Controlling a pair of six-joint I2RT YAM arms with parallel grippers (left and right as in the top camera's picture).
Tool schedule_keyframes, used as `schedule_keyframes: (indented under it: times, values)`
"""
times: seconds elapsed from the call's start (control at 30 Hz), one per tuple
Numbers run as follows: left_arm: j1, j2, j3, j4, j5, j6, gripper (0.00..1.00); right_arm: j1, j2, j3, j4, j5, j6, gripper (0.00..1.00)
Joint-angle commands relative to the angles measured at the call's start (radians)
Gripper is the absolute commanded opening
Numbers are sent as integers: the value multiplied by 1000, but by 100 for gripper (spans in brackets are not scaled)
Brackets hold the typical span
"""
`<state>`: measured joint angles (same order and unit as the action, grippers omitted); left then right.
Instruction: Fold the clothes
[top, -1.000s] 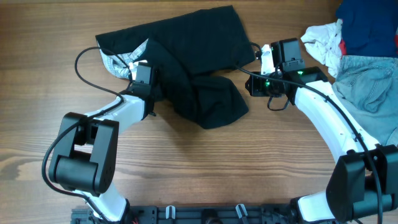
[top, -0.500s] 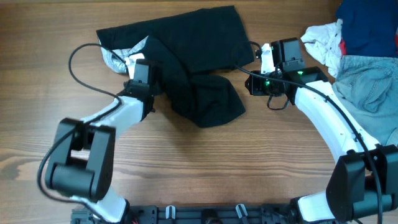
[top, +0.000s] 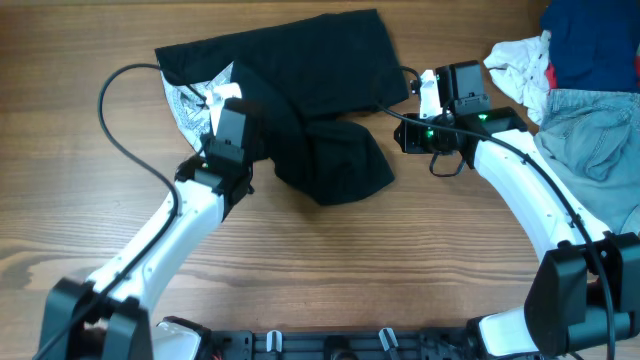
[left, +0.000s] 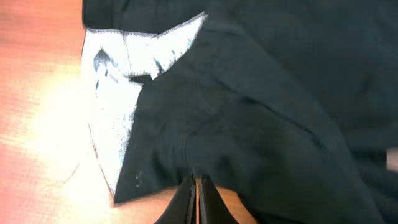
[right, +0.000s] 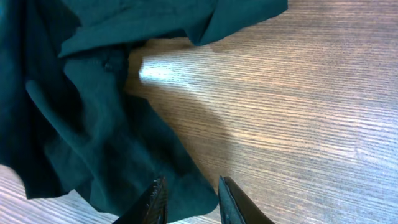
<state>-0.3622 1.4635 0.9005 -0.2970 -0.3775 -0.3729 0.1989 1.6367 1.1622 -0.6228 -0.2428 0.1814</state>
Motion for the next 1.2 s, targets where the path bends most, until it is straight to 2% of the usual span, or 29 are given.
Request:
schedule_keyframes:
  times: [0.0, 0.13, 0.27, 0.33, 0.4, 0.5, 0.57, 0.7, 0.83, 1.0, 1.17]
  values:
    - [-18, -92, -3, -135, -17, -121, 4, -4, -11, 12, 0, 5, -6, 28]
    - [-18, -174, -3, -335, 11, -272, 4, -4, -11, 12, 0, 5, -6, 28]
    - [-14, -182, -3, -396, 16, -328, 4, -4, -11, 12, 1, -6, -12, 28]
    - [-1, -155, -3, -368, 13, -328, 26, -4, -11, 12, 0, -14, -24, 28]
    - [29, -100, -3, -301, 13, -327, 56, -4, -11, 12, -3, -14, -24, 28]
    - [82, -19, -3, -197, 14, -313, 75, -4, -11, 12, -10, -14, -25, 28]
    - [135, 42, -3, -103, 36, -302, 75, -4, -11, 12, -11, -14, -33, 28]
    - [241, 152, -3, 92, 178, -233, 73, -4, -11, 12, -15, -14, -48, 29]
    - [321, 235, -3, 244, 294, -233, 71, -4, -11, 12, -18, -13, -51, 29]
    - [361, 284, -3, 338, 396, -232, 70, -4, -11, 12, -18, -13, -51, 29]
    - [360, 293, -3, 366, 396, -106, 73, -4, -11, 12, -18, -2, -51, 29]
